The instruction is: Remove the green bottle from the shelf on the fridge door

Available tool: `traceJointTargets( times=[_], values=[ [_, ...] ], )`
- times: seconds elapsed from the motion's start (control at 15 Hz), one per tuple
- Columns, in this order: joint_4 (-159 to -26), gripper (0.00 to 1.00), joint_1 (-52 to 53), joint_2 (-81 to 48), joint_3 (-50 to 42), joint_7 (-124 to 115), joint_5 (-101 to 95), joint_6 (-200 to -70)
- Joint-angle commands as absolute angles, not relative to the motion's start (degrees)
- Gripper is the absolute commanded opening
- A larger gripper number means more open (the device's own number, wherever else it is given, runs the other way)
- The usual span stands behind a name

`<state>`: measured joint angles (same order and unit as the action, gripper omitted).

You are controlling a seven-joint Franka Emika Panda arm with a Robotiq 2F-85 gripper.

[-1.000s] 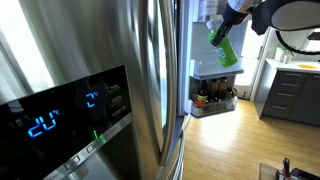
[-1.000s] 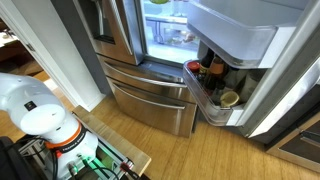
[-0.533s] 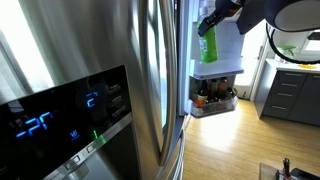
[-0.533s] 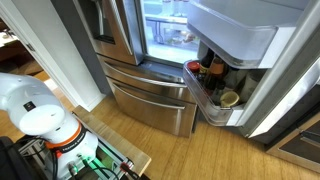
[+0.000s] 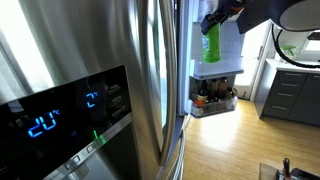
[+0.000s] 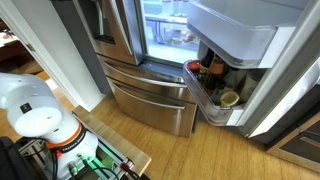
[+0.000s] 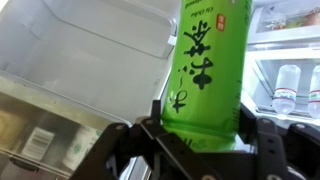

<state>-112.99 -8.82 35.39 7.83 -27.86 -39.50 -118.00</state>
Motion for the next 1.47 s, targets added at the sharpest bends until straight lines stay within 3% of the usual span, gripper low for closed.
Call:
traceJointTargets(
  times=[0.0,0.47,0.53,1.4],
  values=[
    [-113.0,0.44,-9.8,36.5,9.8,-30.4,-39.1,-112.9],
    [-112.9,0.44,-9.4,36.6,11.9,-34.0,-40.2,-109.2],
    [-112.5,0.69,-8.5,35.9,11.0,-32.6,-39.9,-110.5],
    [-112.5,0.69,-8.6,35.9,11.2,-33.2,-40.0,-110.1]
  ],
)
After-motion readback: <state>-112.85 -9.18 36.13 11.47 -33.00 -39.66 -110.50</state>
